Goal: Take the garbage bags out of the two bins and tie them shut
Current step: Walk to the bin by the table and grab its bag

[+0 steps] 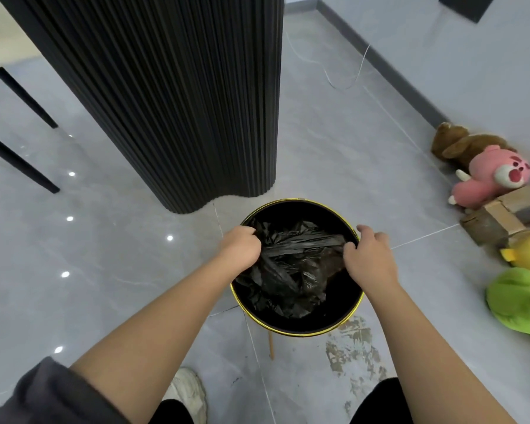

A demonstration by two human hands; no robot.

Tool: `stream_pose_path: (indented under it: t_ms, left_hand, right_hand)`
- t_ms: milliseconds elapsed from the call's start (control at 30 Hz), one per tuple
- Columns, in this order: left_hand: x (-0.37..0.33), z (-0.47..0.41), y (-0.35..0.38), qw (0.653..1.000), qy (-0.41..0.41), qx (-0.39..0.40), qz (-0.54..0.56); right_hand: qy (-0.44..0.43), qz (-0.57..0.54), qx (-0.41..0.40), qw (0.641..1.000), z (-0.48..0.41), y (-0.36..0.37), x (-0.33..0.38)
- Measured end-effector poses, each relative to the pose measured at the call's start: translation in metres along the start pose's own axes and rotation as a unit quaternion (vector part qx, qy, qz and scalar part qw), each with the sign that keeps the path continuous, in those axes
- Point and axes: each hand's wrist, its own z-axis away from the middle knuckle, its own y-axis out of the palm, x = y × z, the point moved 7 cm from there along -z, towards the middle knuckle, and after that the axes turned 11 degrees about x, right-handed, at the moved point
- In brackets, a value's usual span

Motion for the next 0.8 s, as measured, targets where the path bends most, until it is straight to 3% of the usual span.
stream_pose_path:
  t_ms: [133,267,467,800]
  left_hand:
    - [-0.020,0.010,0.011,0.980,0.077,0.019,-0.180]
    - [-0.024,0.012,0.016,0.955,0.133,0.006,-0.264]
    - [-0.041,0.016,0.002,0.968,0.210,-0.044,-0.133]
    - [-0.096,0.051,-0.035,0.954,0.271,-0.113,-0.058]
  right_hand:
    - [0.023,-0.005,0.086,0.996,-0.007,0.005,-0.017]
    - [0.008,-0.032,0.156,0.987,-0.004,0.012,-0.020]
    - [-0.036,-0.015,0.087,0.995,-0.012,0.022,-0.019]
    - [-0.002,-0.050,0.040,0.998,-0.013,0.015,-0.036]
